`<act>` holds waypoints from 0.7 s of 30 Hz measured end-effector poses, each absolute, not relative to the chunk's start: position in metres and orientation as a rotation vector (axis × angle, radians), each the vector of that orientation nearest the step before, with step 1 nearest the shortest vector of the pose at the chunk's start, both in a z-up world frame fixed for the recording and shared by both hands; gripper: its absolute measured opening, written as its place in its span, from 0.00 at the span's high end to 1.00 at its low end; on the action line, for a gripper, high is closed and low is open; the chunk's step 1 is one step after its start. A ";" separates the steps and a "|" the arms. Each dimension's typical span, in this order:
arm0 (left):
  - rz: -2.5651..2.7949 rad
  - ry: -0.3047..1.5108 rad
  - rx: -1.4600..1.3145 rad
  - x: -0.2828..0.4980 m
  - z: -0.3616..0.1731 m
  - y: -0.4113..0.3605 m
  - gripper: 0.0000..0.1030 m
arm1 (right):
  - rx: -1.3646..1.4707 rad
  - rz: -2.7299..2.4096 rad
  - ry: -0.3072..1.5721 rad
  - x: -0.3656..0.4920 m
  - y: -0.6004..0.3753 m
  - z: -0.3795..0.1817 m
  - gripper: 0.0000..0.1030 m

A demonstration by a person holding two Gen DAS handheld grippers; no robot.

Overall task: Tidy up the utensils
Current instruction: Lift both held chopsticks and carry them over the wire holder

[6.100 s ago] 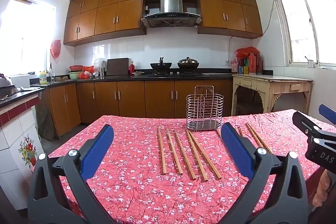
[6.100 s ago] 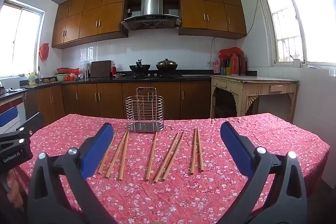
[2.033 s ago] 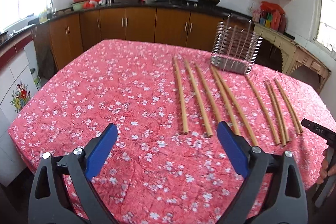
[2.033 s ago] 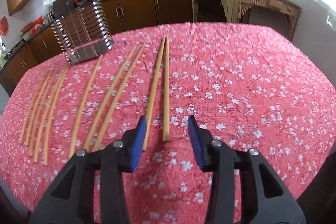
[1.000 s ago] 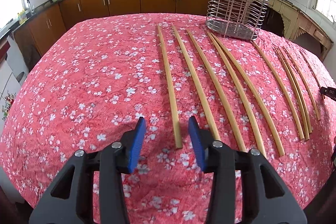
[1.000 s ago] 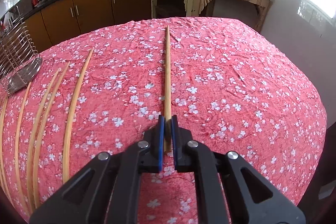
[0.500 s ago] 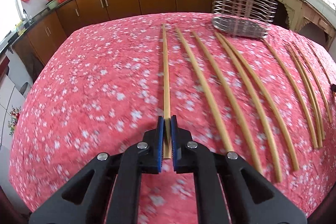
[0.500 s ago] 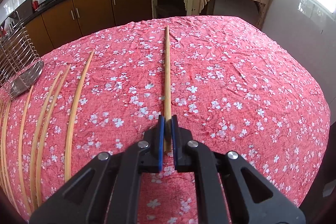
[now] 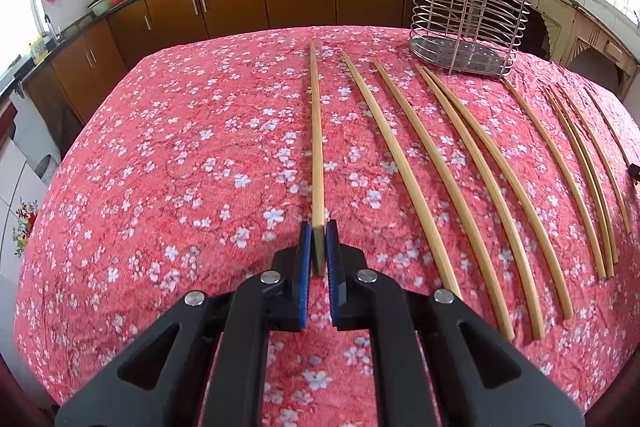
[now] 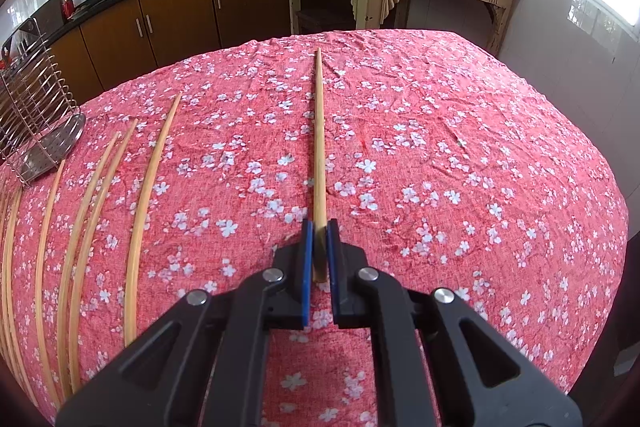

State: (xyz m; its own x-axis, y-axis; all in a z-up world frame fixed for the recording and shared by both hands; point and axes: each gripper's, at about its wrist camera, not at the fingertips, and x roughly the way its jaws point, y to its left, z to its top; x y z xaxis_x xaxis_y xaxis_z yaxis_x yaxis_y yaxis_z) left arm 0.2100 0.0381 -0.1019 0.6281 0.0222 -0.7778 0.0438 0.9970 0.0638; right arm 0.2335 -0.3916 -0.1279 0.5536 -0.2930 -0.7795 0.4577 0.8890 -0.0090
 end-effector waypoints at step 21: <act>-0.044 0.814 0.024 0.196 -0.090 0.053 0.94 | 0.179 -0.424 0.789 0.213 -0.385 -0.113 0.93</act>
State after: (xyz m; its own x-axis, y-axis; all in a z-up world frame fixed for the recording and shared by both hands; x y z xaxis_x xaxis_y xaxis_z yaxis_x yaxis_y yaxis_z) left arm 0.1955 0.0532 -0.0905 0.6860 -0.0301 -0.7270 0.0488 0.9988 0.0047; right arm 0.2130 -0.3853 -0.1133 0.6261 -0.3013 -0.7192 0.4328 0.9015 -0.0009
